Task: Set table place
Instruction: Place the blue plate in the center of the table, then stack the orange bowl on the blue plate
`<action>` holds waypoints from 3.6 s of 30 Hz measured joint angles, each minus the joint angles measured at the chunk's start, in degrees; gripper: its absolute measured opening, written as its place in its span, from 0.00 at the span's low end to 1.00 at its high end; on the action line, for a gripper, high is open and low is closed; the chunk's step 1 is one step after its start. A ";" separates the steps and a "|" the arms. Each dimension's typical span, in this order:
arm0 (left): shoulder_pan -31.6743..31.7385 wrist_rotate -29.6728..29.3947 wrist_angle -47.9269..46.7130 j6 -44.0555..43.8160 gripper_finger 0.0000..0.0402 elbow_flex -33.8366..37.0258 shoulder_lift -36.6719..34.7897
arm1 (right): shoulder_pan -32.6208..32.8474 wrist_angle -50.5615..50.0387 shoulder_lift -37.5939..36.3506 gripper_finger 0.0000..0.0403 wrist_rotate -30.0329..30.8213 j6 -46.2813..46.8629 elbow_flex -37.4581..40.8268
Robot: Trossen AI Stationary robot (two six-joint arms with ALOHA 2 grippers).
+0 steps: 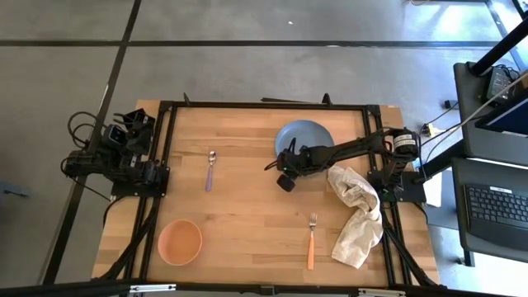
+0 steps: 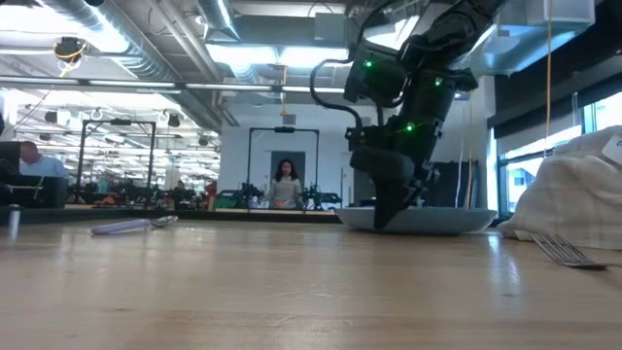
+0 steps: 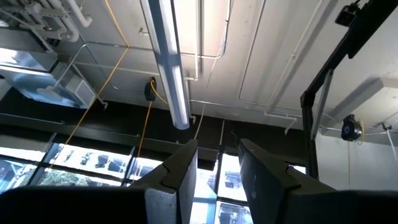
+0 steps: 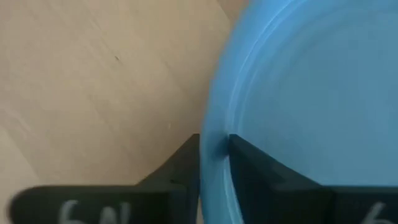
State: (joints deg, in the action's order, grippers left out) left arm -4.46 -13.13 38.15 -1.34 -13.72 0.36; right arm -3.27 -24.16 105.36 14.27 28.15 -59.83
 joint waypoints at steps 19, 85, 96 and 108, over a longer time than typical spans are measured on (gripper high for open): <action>-0.01 -1.75 -0.04 0.02 0.27 0.00 0.00 | 4.16 -4.85 -1.55 0.02 -1.25 -24.93 -17.82; 0.00 -2.69 -9.37 -0.13 0.27 0.00 0.01 | 20.16 8.58 11.68 0.22 -10.06 -31.06 -15.15; 0.01 -2.71 -9.86 -0.13 0.27 0.00 0.01 | 19.63 6.62 11.68 0.34 -12.03 -21.27 -19.36; 0.01 0.09 -12.48 -11.72 0.27 -0.02 0.00 | 19.30 -25.07 11.52 0.31 -14.85 -18.32 -43.30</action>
State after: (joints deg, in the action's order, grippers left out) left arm -4.45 -13.04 25.68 -13.07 -13.74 0.36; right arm 16.04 -49.23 116.88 -0.58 9.83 -103.14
